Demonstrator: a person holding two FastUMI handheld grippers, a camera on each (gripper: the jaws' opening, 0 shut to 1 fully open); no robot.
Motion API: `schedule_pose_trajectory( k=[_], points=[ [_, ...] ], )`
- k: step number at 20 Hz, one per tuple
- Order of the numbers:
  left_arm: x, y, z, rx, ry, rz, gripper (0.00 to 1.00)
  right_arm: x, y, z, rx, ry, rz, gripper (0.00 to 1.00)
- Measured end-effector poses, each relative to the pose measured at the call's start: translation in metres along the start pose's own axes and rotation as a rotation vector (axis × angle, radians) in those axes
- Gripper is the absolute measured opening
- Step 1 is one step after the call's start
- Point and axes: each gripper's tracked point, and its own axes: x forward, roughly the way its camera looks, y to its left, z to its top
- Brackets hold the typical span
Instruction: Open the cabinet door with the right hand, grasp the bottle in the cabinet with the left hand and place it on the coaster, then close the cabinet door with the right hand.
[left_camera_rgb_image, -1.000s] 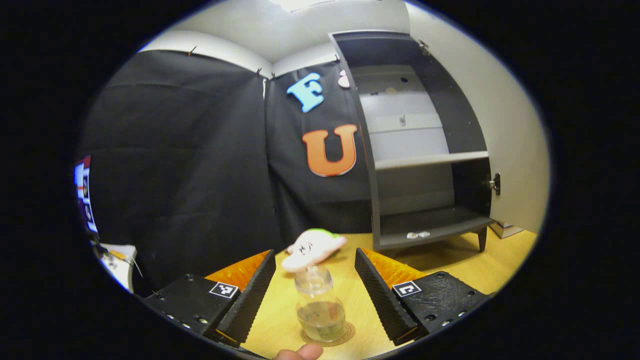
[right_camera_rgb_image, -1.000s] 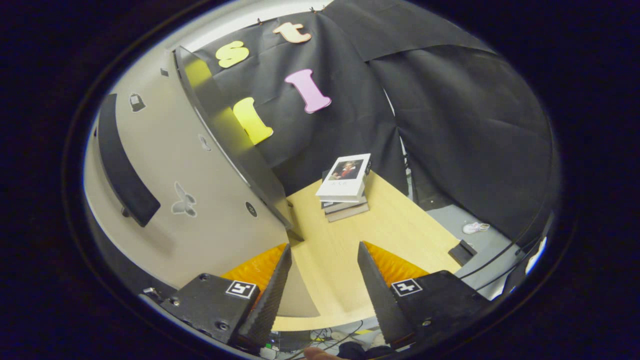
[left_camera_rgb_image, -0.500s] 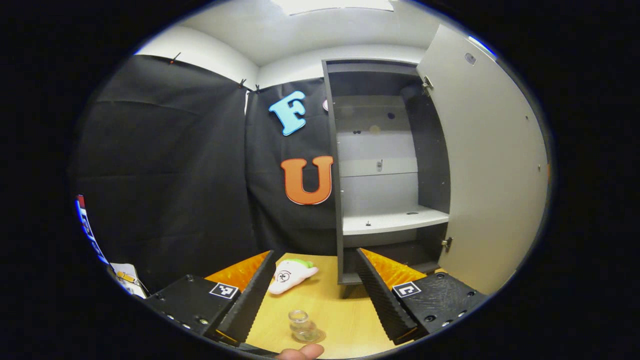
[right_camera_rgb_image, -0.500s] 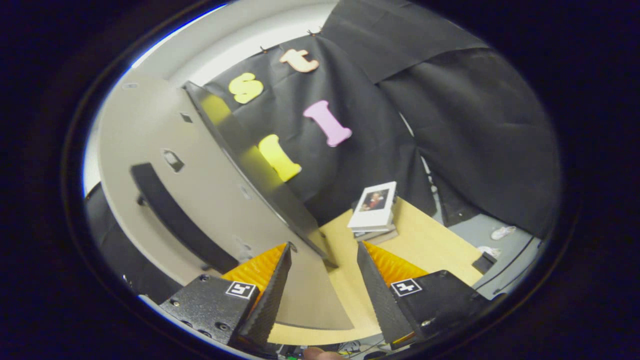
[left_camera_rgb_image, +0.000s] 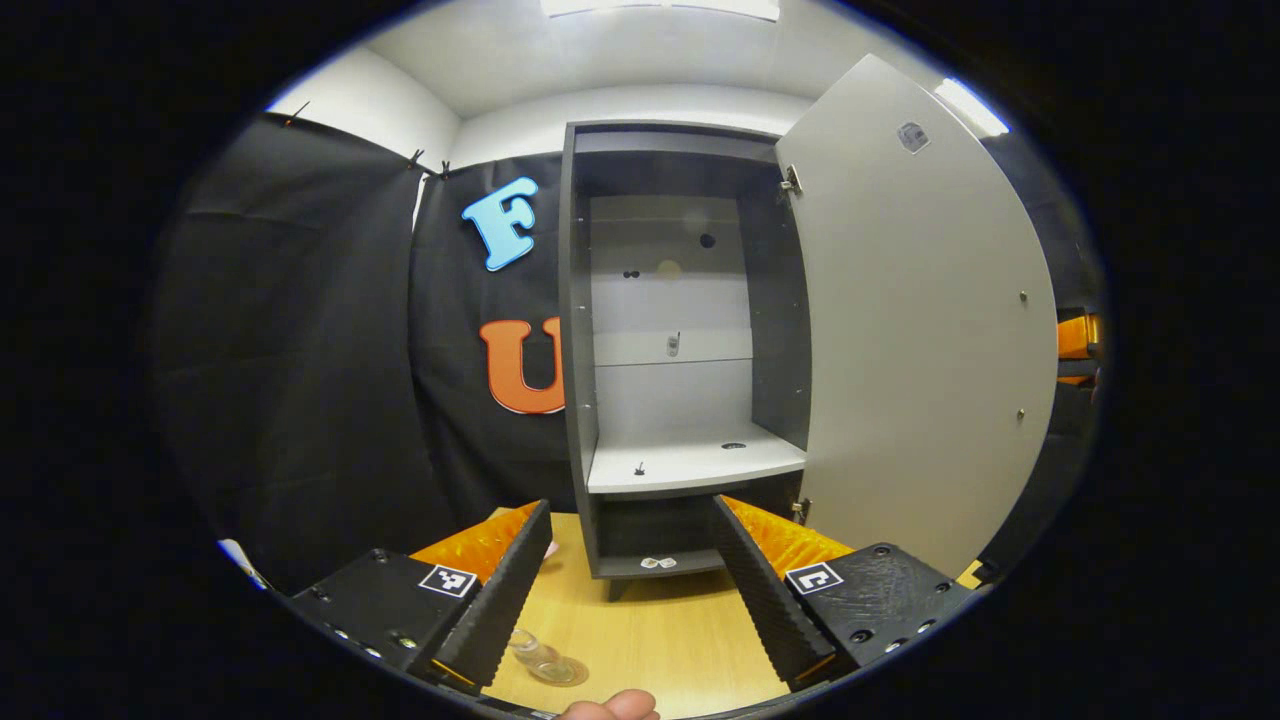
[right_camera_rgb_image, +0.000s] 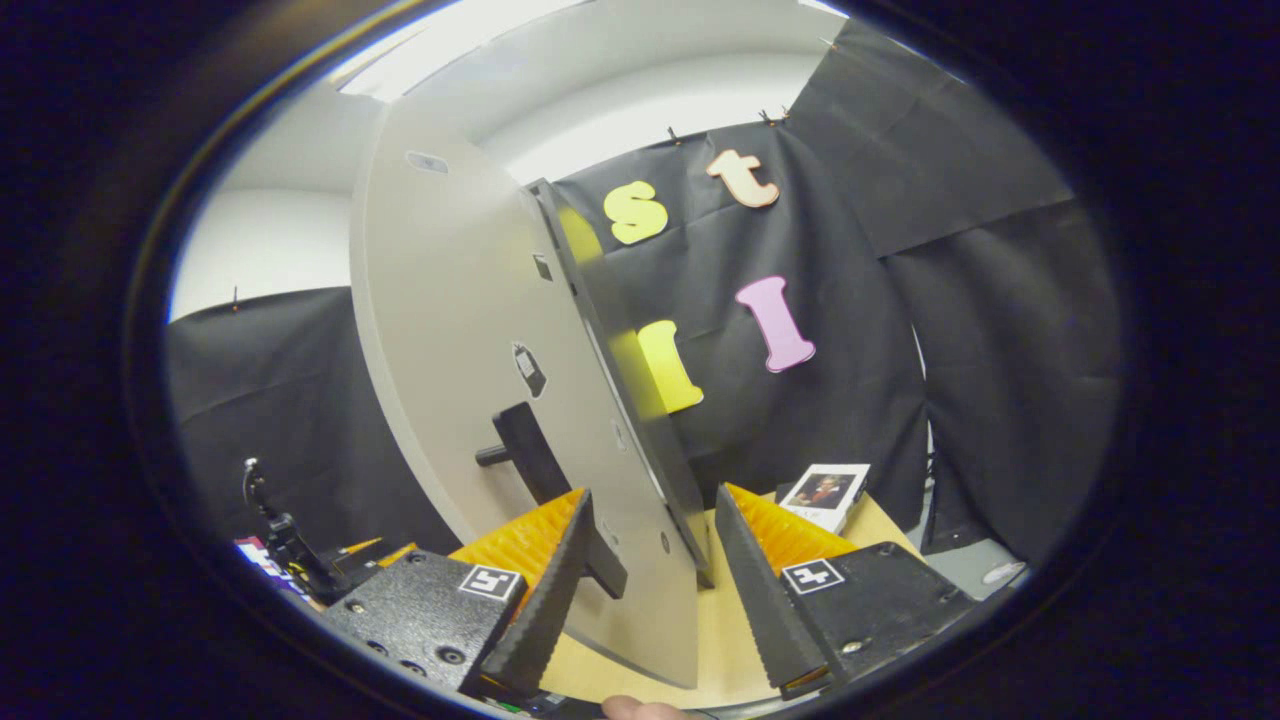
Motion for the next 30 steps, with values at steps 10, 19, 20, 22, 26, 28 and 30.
schedule_pose_trajectory(
  k=[10,19,20,22,26,28,30],
  points=[
    [0.021,0.017,-0.017,-0.03,0.027,-0.024,0.96,0.033,0.101,-0.028,-0.094,0.114,0.23,0.81],
    [0.028,0.053,-0.001,-0.116,-0.097,-0.09,0.96,0.093,0.19,-0.061,-0.171,0.193,0.38,0.81],
    [0.029,0.052,0.0,-0.133,-0.111,-0.119,0.95,0.103,0.198,-0.064,-0.174,0.196,0.391,0.81],
    [0.029,0.059,0.002,-0.146,-0.126,-0.135,0.95,0.125,0.21,-0.07,-0.174,0.202,0.404,0.81],
    [0.03,0.071,-0.014,-0.112,-0.092,-0.088,0.95,0.167,0.217,-0.075,-0.159,0.214,0.417,0.81],
    [0.031,0.076,-0.022,-0.118,-0.054,-0.038,0.95,0.192,0.215,-0.074,-0.12,0.233,0.405,0.81],
    [0.029,0.07,-0.022,-0.155,-0.041,-0.009,0.95,0.218,0.211,-0.07,-0.064,0.224,0.395,0.81]
  ],
)
